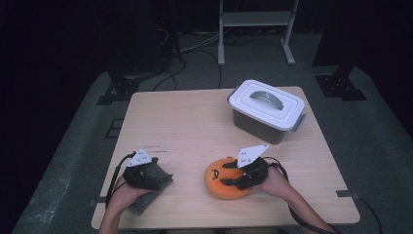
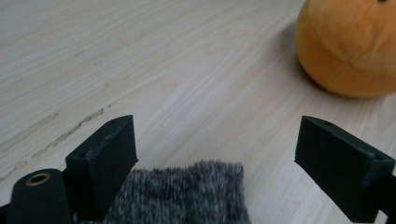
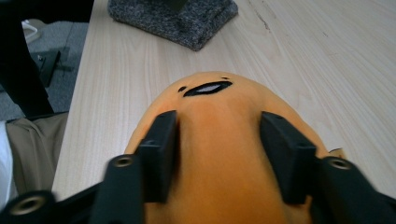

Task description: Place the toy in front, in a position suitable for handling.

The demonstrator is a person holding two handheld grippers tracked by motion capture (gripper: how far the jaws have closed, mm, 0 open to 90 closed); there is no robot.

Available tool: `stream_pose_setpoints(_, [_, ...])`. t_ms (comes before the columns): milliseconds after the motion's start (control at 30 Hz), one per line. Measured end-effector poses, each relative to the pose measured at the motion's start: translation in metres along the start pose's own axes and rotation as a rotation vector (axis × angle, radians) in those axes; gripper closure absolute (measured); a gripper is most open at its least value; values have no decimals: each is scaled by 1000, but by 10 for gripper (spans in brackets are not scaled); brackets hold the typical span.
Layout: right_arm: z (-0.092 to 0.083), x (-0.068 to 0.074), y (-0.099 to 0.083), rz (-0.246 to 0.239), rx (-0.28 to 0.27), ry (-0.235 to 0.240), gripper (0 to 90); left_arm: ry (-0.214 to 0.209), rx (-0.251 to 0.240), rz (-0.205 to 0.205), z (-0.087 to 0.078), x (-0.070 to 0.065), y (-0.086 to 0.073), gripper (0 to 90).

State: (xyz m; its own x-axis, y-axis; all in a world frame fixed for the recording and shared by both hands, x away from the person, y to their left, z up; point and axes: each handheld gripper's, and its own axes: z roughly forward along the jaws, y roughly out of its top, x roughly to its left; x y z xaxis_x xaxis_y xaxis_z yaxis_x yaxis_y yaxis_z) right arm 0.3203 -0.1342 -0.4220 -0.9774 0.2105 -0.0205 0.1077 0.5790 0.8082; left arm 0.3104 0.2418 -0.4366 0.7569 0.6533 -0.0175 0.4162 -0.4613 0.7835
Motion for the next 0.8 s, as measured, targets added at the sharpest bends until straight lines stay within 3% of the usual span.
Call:
stream_pose_setpoints(133, [-8, -1, -1, 18, -24, -3, 315, -14, 23, 42, -3, 1, -3, 238])
stream_pose_setpoints(267, [-22, -9, -3, 52, -71, -8, 289, -26, 58, 69, -4, 5, -8, 334])
stream_pose_setpoints(400, [-36, -14, -5, 64, -108, -25, 271, -25, 83, 56, -4, 9, -13, 374])
stream_pose_setpoints(433, [-46, -19, -10, 83, -124, -39, 266, -20, 88, 44, -4, 11, -15, 374])
stream_pose_setpoints(567, [-57, -25, -25, 112, -104, -69, 261, -24, 95, 23, -4, 16, -19, 375])
stream_pose_setpoints(667, [-59, -26, -31, 127, -104, -65, 261, -33, 119, 23, -1, 17, -23, 390])
stream_pose_setpoints(800, [-52, -25, -33, 109, -75, -46, 251, -34, 157, 33, 6, 19, -26, 422])
